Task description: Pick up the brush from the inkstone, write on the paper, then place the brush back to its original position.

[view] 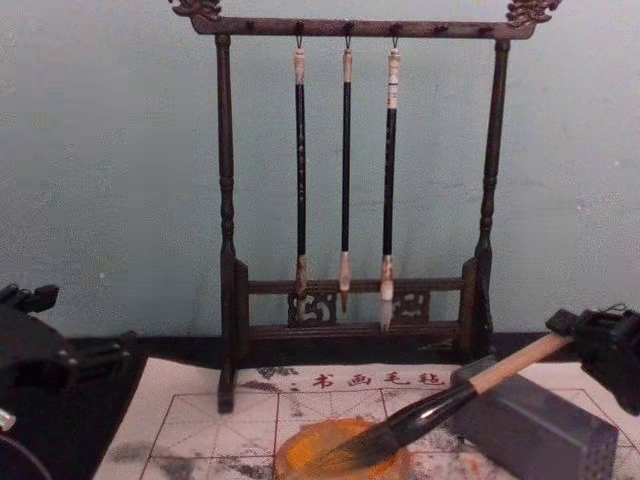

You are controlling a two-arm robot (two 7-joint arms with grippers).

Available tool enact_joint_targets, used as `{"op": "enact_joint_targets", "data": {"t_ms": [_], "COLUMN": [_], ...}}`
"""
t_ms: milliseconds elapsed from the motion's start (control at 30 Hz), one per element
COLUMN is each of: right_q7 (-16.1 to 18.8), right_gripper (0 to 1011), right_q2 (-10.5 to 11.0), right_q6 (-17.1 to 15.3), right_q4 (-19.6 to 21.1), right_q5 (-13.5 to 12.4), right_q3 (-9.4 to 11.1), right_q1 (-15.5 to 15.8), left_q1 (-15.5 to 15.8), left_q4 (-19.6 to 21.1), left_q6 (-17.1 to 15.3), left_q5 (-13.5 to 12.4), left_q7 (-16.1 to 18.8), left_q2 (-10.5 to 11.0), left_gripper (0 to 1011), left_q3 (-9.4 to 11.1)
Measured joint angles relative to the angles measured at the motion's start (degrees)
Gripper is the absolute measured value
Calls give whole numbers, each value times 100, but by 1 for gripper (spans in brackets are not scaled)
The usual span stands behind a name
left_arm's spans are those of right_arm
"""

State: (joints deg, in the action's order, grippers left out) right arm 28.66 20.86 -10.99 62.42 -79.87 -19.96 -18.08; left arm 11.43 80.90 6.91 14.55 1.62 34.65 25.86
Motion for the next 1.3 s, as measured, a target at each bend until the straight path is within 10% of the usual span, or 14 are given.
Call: {"op": "enact_joint_targets", "data": {"t_ms": [1300], "right_q7": [127], "right_gripper": [187], "right_q2": [477], "right_q6": [58], "right_q4": [599], "right_q5": [-638], "right_q3": [-336], "right_q1": [75], "left_q1": [0], "left_q4": [0], "left_q6": [0], "left_q5": [0], "left_q7": [0], "left_q2": [0], "left_gripper": [1001], "left_q3": [0]}}
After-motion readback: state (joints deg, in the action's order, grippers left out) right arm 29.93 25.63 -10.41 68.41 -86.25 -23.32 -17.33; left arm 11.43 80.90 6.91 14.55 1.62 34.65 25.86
